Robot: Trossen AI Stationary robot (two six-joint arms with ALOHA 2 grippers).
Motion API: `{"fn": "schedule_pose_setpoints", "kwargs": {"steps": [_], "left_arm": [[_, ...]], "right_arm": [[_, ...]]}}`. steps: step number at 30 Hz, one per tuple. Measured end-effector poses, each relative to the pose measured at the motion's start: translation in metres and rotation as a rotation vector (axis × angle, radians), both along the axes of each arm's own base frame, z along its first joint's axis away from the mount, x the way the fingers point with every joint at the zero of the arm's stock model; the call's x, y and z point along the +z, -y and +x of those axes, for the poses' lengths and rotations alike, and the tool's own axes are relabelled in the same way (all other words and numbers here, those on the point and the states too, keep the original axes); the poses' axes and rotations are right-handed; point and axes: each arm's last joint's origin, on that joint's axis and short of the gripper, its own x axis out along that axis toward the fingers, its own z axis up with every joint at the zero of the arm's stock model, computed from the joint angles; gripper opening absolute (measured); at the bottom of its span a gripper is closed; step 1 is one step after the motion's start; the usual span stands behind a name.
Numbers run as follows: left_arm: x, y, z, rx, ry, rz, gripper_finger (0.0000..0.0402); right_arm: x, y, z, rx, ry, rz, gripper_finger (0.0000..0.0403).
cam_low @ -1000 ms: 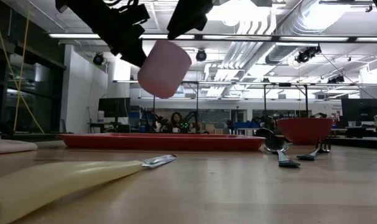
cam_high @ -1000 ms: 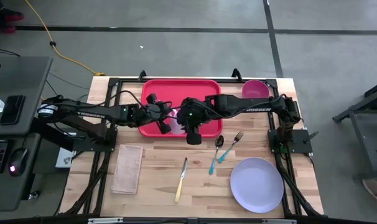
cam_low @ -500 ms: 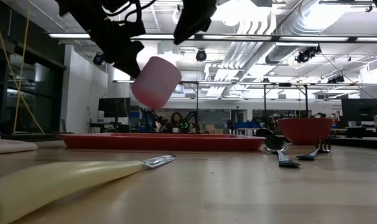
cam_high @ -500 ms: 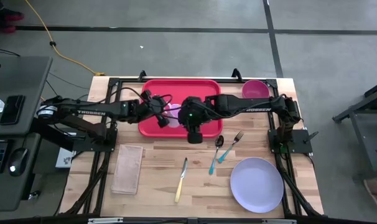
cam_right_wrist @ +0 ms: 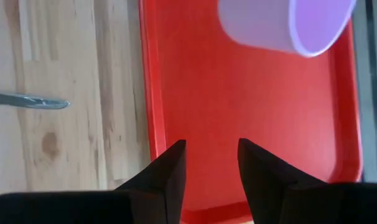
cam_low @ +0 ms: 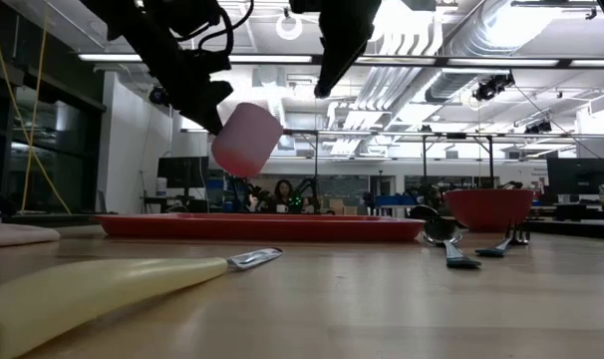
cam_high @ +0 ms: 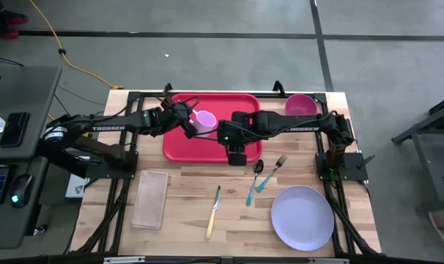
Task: Set up tray
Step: Put the pink cup on the red serving tray
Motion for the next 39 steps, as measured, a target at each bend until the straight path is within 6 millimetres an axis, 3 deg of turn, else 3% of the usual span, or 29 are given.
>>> {"fn": "schedule_pose_setpoints", "kwargs": {"steps": [5, 18, 27, 39], "left_arm": [[0.001, -0.009, -0.002, 0.03, 0.015, 0.005, 0.001], [0.009, -0.035, -0.007, 0.032, 0.064, 0.054, 0.001], [0.013, -0.056, -0.015, 0.035, 0.099, 0.073, 0.001], [0.024, -0.09, -0.033, 0.05, 0.246, 0.095, 0.001]], "right_arm": [[0.004, -0.001, -0.003, -0.003, 0.016, 0.048, 0.0124], [0.046, 0.0, -0.034, -0.114, 0.151, 0.032, 0.0124], [0.019, 0.0, -0.058, -0.217, 0.158, 0.081, 0.0124], [-0.005, 0.0, -0.116, -0.357, 0.392, 0.215, 0.0124]]}}
